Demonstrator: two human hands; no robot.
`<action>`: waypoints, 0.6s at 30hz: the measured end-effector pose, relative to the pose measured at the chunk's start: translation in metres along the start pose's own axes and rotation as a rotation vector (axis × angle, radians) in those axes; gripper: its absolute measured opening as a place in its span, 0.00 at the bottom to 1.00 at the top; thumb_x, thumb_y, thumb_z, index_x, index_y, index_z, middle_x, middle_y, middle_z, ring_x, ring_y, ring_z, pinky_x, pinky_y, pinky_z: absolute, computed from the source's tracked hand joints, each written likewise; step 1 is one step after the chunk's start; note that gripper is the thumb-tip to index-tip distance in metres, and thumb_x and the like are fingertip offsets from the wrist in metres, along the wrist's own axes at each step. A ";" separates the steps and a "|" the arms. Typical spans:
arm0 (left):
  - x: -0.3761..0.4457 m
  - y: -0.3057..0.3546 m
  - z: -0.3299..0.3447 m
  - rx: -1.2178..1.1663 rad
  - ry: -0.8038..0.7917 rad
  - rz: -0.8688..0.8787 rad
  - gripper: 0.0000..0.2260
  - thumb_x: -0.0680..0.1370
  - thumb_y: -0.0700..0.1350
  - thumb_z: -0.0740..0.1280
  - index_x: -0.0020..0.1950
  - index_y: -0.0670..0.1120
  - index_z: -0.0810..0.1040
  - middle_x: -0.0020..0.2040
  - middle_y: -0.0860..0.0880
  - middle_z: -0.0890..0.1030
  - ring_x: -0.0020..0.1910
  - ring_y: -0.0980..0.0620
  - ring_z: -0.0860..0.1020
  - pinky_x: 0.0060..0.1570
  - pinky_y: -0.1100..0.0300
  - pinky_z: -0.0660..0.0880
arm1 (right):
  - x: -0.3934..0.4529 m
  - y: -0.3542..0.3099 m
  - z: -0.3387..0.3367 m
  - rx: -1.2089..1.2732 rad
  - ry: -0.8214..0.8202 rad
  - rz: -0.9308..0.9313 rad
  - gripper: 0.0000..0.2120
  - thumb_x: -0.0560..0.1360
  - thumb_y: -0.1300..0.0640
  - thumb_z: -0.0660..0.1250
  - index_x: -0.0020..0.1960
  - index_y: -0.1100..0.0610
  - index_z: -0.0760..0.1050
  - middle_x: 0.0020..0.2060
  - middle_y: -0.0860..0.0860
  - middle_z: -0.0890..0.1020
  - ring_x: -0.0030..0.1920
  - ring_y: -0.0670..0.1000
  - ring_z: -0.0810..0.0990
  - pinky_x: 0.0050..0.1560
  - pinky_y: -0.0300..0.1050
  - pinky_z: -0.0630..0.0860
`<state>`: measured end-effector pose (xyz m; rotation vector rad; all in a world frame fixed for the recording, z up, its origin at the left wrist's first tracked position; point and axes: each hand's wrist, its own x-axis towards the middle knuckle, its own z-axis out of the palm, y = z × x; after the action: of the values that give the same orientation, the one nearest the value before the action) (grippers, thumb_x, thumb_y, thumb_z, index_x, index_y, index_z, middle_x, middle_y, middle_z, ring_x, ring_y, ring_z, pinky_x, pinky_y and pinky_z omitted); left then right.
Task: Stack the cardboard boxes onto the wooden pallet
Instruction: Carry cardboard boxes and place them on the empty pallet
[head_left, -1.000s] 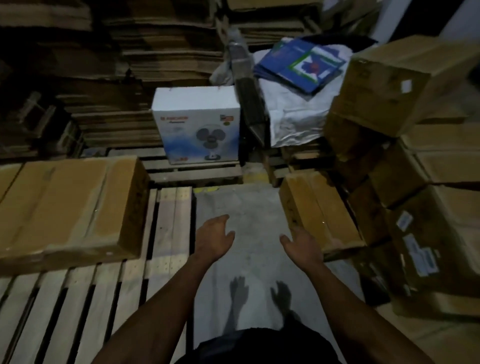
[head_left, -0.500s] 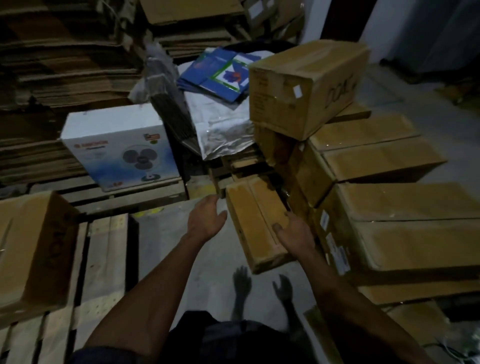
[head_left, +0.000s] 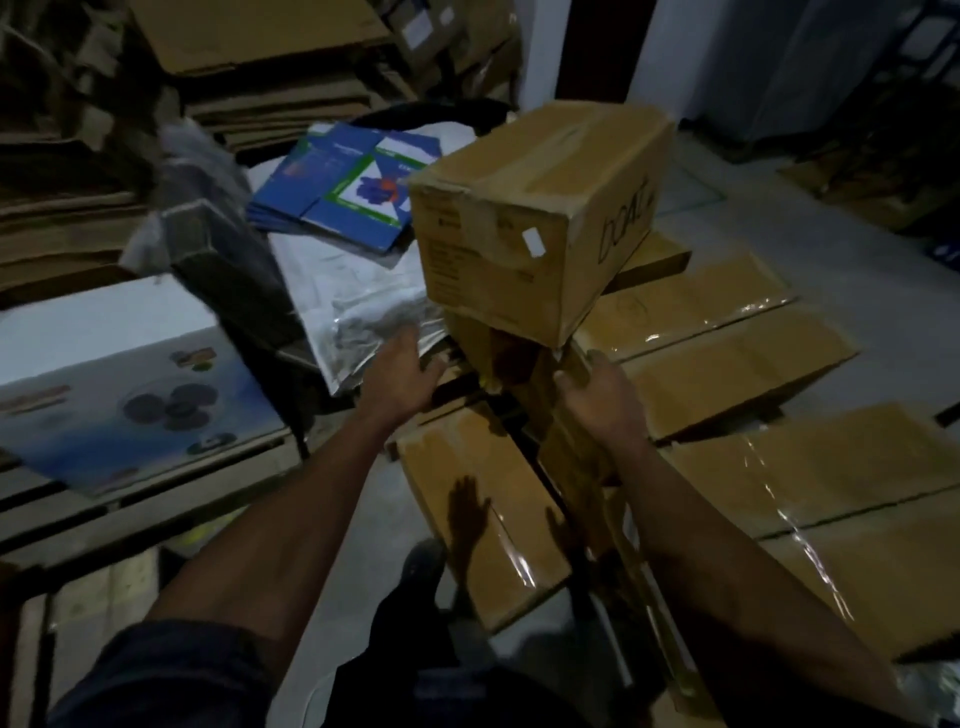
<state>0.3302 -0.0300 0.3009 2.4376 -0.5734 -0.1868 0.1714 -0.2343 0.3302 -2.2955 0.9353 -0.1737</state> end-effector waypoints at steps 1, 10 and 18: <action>0.031 0.000 -0.005 -0.043 0.028 -0.005 0.30 0.81 0.57 0.61 0.78 0.42 0.60 0.76 0.40 0.66 0.74 0.41 0.65 0.71 0.47 0.65 | 0.022 -0.012 -0.004 0.025 0.053 0.011 0.30 0.79 0.39 0.63 0.74 0.56 0.67 0.68 0.55 0.74 0.69 0.60 0.73 0.64 0.55 0.72; 0.273 0.025 -0.072 -0.163 0.103 0.082 0.29 0.82 0.57 0.59 0.77 0.40 0.61 0.73 0.38 0.68 0.72 0.39 0.67 0.67 0.45 0.67 | 0.200 -0.111 -0.039 0.350 0.254 0.209 0.39 0.76 0.32 0.61 0.79 0.55 0.59 0.72 0.56 0.72 0.69 0.62 0.73 0.67 0.62 0.73; 0.394 0.044 -0.056 0.004 -0.374 0.181 0.45 0.72 0.77 0.54 0.76 0.43 0.61 0.70 0.40 0.72 0.65 0.38 0.74 0.61 0.48 0.73 | 0.300 -0.125 -0.053 0.290 0.139 0.267 0.56 0.58 0.26 0.69 0.78 0.47 0.52 0.71 0.54 0.71 0.67 0.61 0.75 0.66 0.61 0.74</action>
<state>0.6818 -0.2062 0.3743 2.3502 -0.9532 -0.5729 0.4469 -0.3942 0.4137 -1.8933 1.1933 -0.3343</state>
